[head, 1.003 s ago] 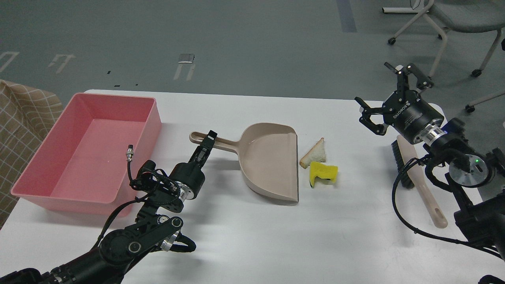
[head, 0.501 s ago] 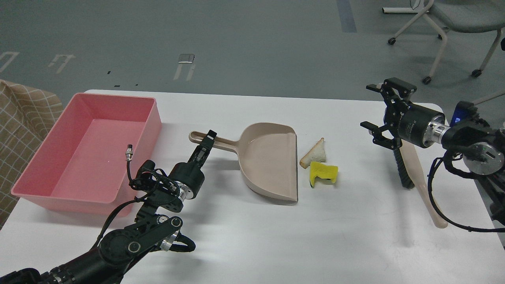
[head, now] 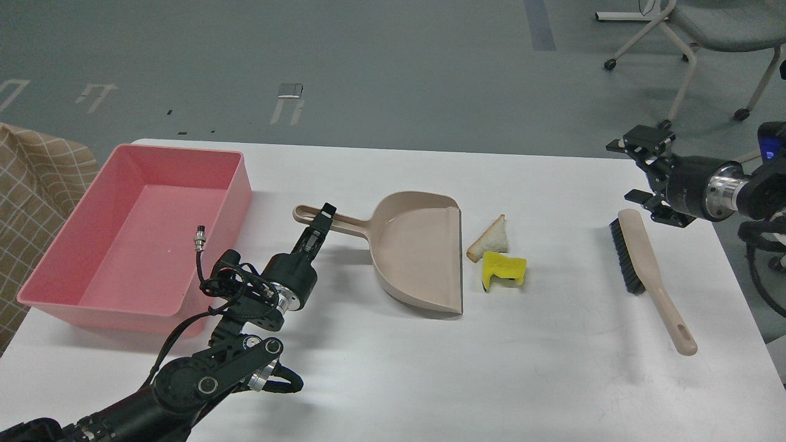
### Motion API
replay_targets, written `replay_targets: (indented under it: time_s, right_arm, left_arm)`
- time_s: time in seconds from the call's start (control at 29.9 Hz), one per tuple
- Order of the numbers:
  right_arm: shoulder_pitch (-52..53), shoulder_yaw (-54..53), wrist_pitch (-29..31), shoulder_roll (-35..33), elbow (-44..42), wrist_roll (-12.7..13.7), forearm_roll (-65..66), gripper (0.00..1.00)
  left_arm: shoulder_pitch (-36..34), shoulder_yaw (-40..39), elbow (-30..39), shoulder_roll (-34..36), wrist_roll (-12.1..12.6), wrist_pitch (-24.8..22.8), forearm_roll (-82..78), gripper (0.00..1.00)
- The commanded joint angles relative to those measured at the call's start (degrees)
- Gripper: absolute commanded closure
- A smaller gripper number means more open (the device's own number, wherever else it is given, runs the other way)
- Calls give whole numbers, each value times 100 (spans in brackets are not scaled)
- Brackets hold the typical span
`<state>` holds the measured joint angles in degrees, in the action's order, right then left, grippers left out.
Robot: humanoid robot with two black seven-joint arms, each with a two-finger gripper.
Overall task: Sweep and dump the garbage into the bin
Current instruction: 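Move the right gripper over the wooden brush handle, then lower the right gripper and grasp the wooden brush handle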
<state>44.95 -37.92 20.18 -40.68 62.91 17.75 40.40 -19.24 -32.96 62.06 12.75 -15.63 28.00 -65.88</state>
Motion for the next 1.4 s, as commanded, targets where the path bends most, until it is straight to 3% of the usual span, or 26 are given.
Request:
replay_targets:
  time_s: [0.0, 0.43, 0.64, 1.37]
  right_arm:
    - [5, 223, 4, -272, 282, 10, 222, 1]
    - [-56, 698, 135, -1328, 1470, 1, 1126, 0]
    - [-74, 733, 434, -1504, 1575, 1, 1409, 0]
    - [-329, 1269, 443, -1882, 2138, -34, 1989, 1]
  left_arm:
    - [-18, 0, -1, -1, -2, 0, -4, 100]
    - [-18, 307, 8, 43, -63, 0, 5, 100]
    - [-18, 316, 8, 61, -81, 0, 5, 100]
    - [-53, 316, 61, 157, -89, 0, -4, 100]
